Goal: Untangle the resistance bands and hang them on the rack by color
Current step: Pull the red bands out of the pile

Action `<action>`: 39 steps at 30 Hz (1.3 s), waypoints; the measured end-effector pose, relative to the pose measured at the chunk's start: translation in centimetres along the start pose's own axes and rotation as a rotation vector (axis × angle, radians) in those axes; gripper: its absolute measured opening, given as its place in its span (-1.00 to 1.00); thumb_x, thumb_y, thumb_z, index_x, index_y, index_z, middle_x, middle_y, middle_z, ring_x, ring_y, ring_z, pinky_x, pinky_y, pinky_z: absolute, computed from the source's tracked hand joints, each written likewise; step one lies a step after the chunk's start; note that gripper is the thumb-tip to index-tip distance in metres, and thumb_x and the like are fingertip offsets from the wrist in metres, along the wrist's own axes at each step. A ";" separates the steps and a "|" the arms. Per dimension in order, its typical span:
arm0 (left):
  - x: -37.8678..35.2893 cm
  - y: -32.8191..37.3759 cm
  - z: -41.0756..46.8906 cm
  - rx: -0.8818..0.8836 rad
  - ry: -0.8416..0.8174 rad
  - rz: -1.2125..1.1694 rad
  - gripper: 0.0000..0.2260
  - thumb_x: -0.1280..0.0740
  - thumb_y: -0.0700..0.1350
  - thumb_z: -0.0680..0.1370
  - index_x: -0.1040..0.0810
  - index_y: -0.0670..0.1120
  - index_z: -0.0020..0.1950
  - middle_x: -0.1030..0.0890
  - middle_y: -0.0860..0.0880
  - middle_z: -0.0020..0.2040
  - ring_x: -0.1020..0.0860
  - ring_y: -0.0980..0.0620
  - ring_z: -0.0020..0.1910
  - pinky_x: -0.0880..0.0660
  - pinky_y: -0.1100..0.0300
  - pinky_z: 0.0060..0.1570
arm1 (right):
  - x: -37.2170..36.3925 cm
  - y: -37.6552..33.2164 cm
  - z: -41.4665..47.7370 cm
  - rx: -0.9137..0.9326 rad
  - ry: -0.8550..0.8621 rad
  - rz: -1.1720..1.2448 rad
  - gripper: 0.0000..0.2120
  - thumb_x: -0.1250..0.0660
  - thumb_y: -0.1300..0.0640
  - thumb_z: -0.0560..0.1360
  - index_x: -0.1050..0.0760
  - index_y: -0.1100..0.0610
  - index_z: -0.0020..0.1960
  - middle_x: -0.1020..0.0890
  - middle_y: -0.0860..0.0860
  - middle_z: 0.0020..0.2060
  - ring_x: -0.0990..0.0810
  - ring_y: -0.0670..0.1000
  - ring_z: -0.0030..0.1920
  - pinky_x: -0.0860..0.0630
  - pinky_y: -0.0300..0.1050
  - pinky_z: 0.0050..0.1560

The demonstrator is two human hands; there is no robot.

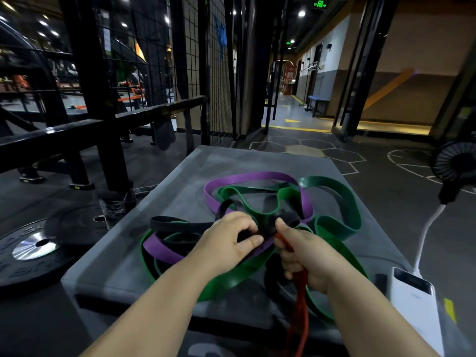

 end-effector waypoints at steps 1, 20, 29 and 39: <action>-0.2 -0.1 0.1 0.004 -0.018 -0.011 -0.91 -0.34 0.09 0.53 -0.48 0.11 -0.06 -0.46 0.22 0.07 -0.48 0.15 0.09 -0.42 0.15 0.16 | 0.0 0.0 0.0 0.005 -0.003 -0.021 -0.55 -0.14 -0.20 0.60 -0.32 0.07 -0.33 -0.19 -0.05 -0.55 -0.12 -0.05 -0.54 -0.26 -0.17 -0.44; -0.5 -0.3 1.6 0.116 0.221 0.169 -0.71 -0.41 0.16 0.46 -0.51 -0.02 -0.02 -0.38 0.08 -0.08 -0.44 -0.03 0.05 -0.38 0.12 0.01 | 0.6 -1.1 -1.2 0.120 0.020 0.098 -0.72 -0.21 0.04 0.62 -0.51 0.18 -0.16 -0.48 0.05 -0.42 -0.47 0.00 -0.41 -0.47 -0.14 -0.38; 0.5 1.4 -1.8 0.308 -0.092 0.163 -0.74 -0.27 0.17 0.55 -0.42 0.02 -0.17 -0.49 0.03 -0.31 -0.48 0.03 -0.31 -0.33 0.15 -0.34 | 0.8 -3.1 -3.2 0.299 0.207 -0.119 -0.83 -0.41 0.06 0.50 -0.64 0.10 -0.22 -0.56 -0.04 -0.45 -0.52 -0.03 -0.35 -0.60 -0.02 -0.19; -2.7 3.5 -5.4 0.155 -0.403 -0.410 -0.39 -0.45 0.23 0.27 -0.46 0.07 0.27 -0.62 0.10 0.16 -0.57 0.09 0.18 -0.46 0.04 0.28 | -0.9 -4.2 -5.4 0.369 0.266 -0.148 -0.81 -0.47 0.02 0.44 -0.65 0.15 -0.20 -0.58 0.02 -0.43 -0.52 -0.06 -0.40 -0.51 -0.10 -0.25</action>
Point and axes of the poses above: each hand's wrist, its own z-axis towards the middle knuckle, its own x-axis out of the back of the hand, y = z × x, the point moved 7 cm from there along z, towards the middle knuckle
